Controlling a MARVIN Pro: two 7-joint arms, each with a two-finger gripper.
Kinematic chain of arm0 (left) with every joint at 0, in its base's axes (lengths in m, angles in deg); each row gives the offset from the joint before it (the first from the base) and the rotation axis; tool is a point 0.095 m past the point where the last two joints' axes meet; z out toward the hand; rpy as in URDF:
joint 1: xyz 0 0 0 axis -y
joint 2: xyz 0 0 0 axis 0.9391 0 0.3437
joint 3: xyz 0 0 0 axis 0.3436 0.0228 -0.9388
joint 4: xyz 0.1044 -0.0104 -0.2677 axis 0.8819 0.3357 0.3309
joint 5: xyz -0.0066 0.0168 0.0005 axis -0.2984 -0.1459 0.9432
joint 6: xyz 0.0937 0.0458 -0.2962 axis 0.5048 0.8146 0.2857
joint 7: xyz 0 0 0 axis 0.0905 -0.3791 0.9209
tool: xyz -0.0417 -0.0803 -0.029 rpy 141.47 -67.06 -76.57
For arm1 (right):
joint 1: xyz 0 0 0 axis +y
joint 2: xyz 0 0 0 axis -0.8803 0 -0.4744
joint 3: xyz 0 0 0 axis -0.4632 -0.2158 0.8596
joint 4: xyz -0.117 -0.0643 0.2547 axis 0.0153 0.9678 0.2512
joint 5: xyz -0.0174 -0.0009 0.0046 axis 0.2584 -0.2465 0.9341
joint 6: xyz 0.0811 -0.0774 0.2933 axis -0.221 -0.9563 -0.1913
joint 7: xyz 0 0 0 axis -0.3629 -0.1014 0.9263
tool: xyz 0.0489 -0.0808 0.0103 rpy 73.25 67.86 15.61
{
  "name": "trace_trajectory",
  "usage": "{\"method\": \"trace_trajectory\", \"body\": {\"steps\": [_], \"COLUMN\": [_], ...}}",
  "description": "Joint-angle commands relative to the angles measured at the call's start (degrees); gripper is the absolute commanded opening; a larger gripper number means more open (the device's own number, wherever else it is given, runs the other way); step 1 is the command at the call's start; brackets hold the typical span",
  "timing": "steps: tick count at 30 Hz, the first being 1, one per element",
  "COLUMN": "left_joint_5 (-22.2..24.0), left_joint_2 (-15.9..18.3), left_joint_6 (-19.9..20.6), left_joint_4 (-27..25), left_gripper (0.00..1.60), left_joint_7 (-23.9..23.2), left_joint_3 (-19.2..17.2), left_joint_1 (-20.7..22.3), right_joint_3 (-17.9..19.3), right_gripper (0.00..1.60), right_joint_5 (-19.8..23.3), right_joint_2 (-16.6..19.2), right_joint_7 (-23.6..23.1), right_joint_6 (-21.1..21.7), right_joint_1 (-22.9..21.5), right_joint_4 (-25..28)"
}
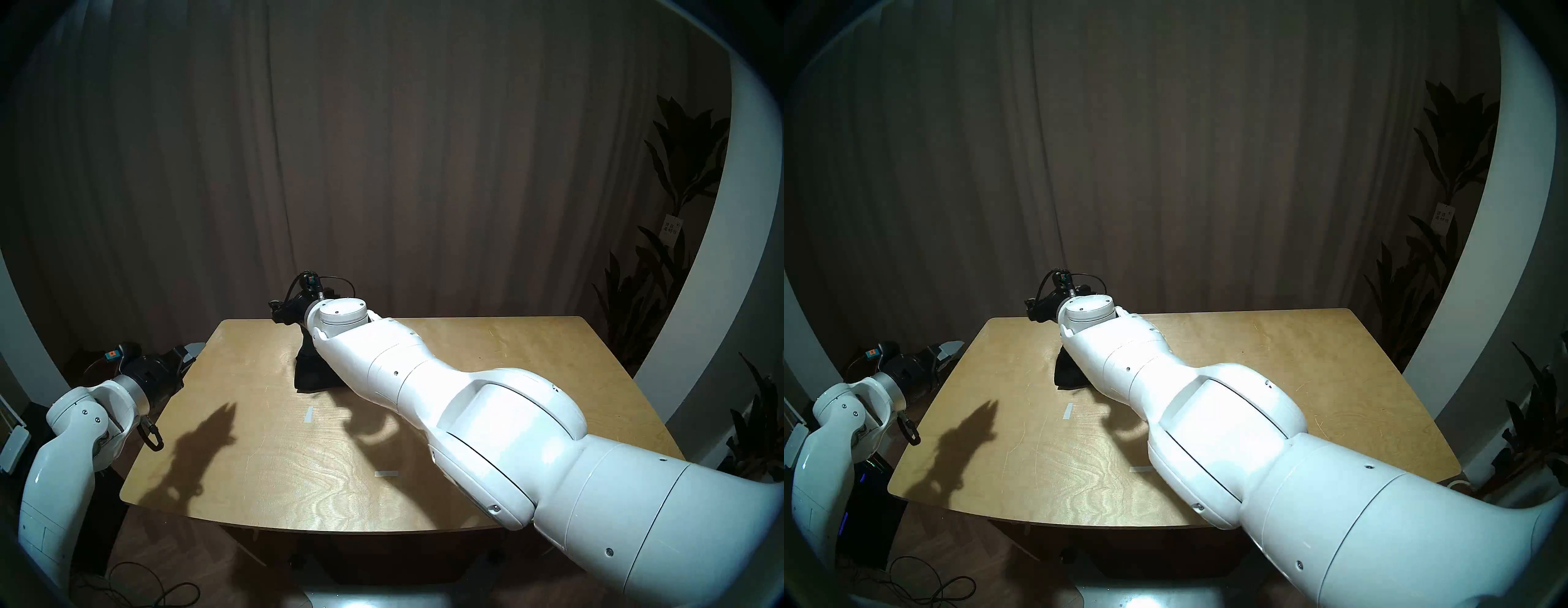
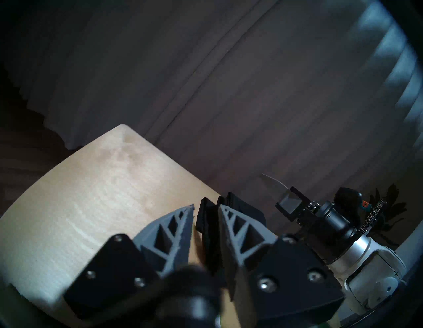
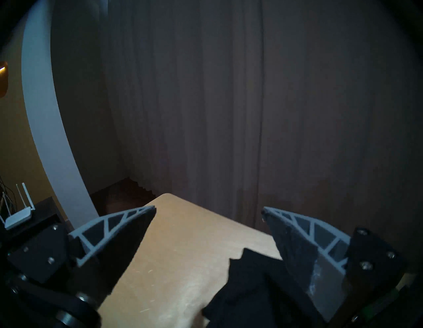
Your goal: Fold the shirt by bringing both sleeves in and then folding it in half
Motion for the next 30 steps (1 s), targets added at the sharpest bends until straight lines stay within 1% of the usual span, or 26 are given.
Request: {"method": "trace_trajectory", "body": {"steps": [1,6,7,13,21,22,24,26,27,29,30], "left_joint_5": [-4.6,-7.9,-8.3,-11.8,-15.1,-15.4,-16.0,-16.6,-16.8,-17.5,-17.7], "left_joint_2": [1.5,1.8,1.7,1.7,1.6,1.6,1.5,1.5,1.4,1.4,1.3], "left_joint_6": [-3.4,-5.0,-5.2,-6.8,-8.0,-8.1,-8.4,-8.6,-8.7,-9.0,-9.1], "left_joint_4": [-3.8,-4.8,-4.9,-5.5,-5.1,-5.0,-4.9,-5.0,-5.0,-5.0,-5.0], "left_gripper": [0.0,0.0,0.0,0.0,0.0,0.05,0.08,0.07,0.09,0.26,0.43], "left_joint_7": [0.6,1.3,1.3,2.5,4.5,4.6,5.1,5.4,5.5,5.9,6.0], "left_joint_3": [2.3,4.9,5.2,8.0,11.5,11.9,12.8,13.5,13.8,14.7,15.0], "left_joint_1": [4.3,5.9,6.1,7.5,9.5,9.7,10.3,10.9,11.2,11.8,12.0], "right_joint_3": [0.5,1.3,1.7,3.2,5.2,5.4,5.7,6.1,6.3,6.7,6.8], "right_gripper": [1.6,1.6,1.6,1.6,1.6,1.6,1.6,1.6,1.6,1.6,1.6], "right_joint_5": [-2.4,-3.2,-3.2,-3.2,-3.0,-3.0,-3.0,-2.8,-2.7,-2.4,-2.3], "right_joint_2": [6.7,10.7,10.8,15.6,19.5,19.8,20.5,21.0,21.2,21.7,21.9], "right_joint_7": [3.1,5.5,5.9,8.0,9.8,9.9,10.2,10.3,10.4,10.6,10.6], "right_joint_6": [-4.7,-7.0,-7.2,-9.0,-10.9,-11.1,-11.6,-12.0,-12.1,-12.6,-12.8], "right_joint_1": [-2.3,-2.4,-2.4,-1.2,0.9,1.1,1.8,2.5,2.8,3.6,3.8], "right_joint_4": [-0.3,-0.3,-0.6,-0.3,-0.5,-0.6,-0.5,-0.4,-0.4,-0.3,-0.2]}}
